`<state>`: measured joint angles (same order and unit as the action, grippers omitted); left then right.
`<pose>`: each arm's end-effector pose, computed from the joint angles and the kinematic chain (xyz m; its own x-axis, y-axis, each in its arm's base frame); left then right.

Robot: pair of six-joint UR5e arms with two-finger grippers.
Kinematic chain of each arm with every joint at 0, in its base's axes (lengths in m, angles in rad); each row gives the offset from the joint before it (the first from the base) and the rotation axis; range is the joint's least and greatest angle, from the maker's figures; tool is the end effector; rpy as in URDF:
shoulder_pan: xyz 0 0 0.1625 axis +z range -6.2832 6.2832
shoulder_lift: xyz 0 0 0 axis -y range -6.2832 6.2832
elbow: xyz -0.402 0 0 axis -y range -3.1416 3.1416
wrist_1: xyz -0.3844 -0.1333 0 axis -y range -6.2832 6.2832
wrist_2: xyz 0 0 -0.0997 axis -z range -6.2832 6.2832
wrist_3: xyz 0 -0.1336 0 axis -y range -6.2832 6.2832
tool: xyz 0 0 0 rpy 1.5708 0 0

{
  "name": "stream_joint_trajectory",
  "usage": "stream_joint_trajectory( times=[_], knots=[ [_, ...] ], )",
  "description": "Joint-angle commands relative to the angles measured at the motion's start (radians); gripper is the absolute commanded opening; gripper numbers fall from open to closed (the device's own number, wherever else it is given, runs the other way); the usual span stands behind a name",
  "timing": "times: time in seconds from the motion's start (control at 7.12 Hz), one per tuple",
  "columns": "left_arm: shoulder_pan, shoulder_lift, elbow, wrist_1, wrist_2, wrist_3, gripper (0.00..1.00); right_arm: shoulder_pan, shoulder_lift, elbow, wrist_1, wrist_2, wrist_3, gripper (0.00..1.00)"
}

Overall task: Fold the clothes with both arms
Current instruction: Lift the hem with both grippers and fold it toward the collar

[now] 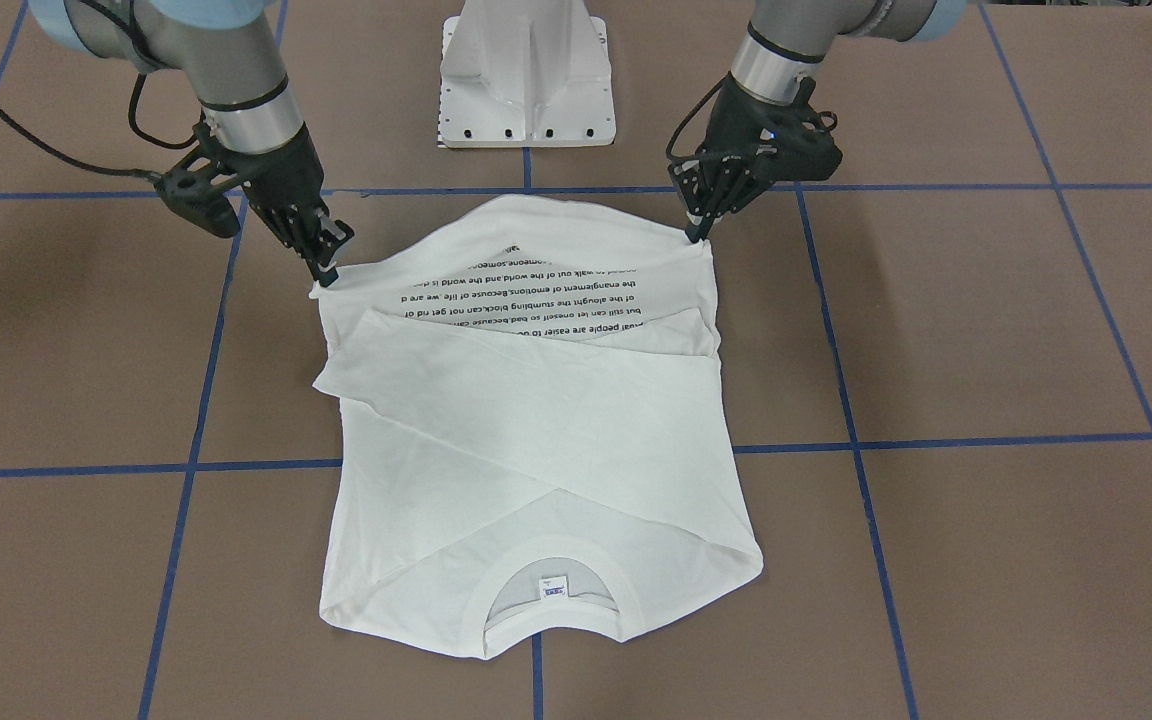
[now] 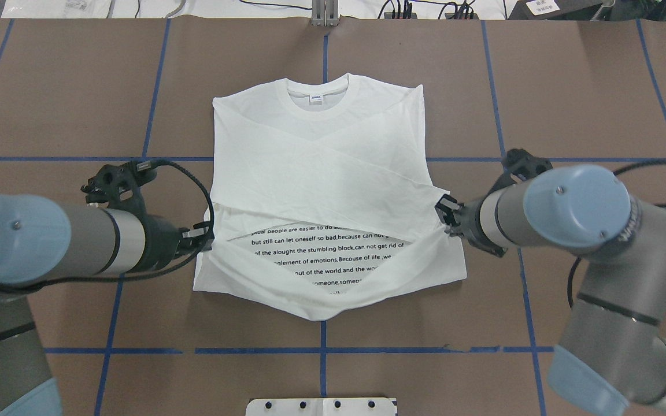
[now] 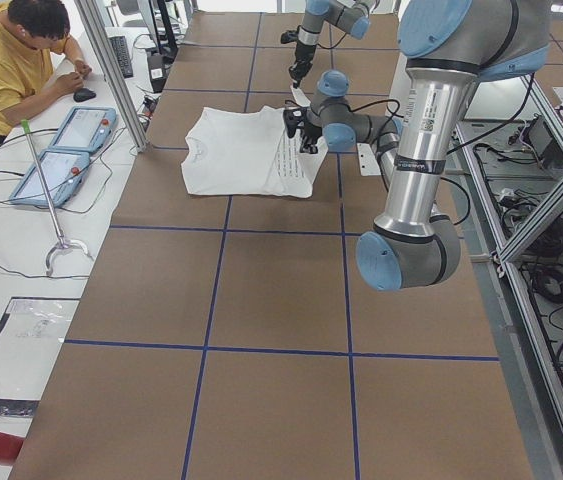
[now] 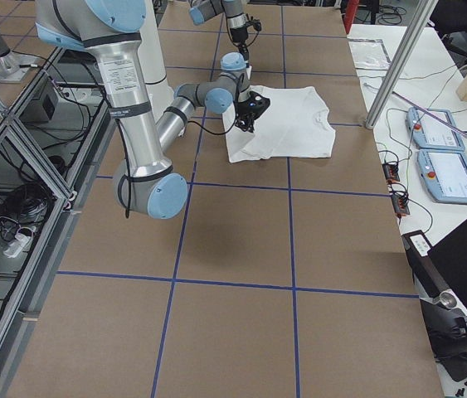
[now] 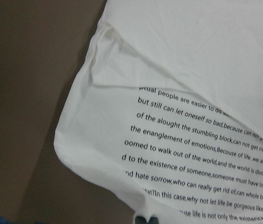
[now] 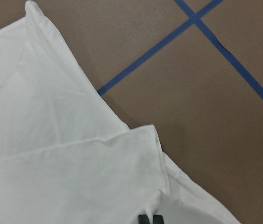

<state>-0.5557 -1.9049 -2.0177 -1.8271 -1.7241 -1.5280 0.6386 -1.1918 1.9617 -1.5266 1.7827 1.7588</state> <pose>0.4240 -0.3962 0.2530 0.4491 -0.2291 -0.8636 0.3908 0.9196 -0.0407 -0.4095 -0.4350 0.2856 0.4556 0.5658 0.6873 -0.5549 0.7842 -0.2777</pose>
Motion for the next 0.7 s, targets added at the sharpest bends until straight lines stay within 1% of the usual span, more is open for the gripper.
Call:
stream_joint_trajectory(
  times=[0.0,0.14,0.28,0.42,0.56],
  knots=[
    [-0.114,-0.074,0.23,-0.158,0.0,0.058,0.0,0.122,0.153,-0.255,0.009,0.017,-0.148,0.0],
    [-0.153,-0.103,0.338,-0.269,0.0,0.072,0.0,0.145,0.234,-0.377,0.011,0.015,-0.168,0.0],
    [-0.205,-0.14,0.417,-0.32,0.0,0.074,0.0,0.188,0.283,-0.455,0.019,0.017,-0.236,0.0],
    [-0.217,-0.179,0.497,-0.349,0.001,0.075,0.0,0.203,0.316,-0.556,0.092,0.015,-0.258,0.0],
    [-0.219,-0.209,0.557,-0.374,0.003,0.089,0.0,0.204,0.348,-0.689,0.209,0.012,-0.257,0.0]
  ],
)
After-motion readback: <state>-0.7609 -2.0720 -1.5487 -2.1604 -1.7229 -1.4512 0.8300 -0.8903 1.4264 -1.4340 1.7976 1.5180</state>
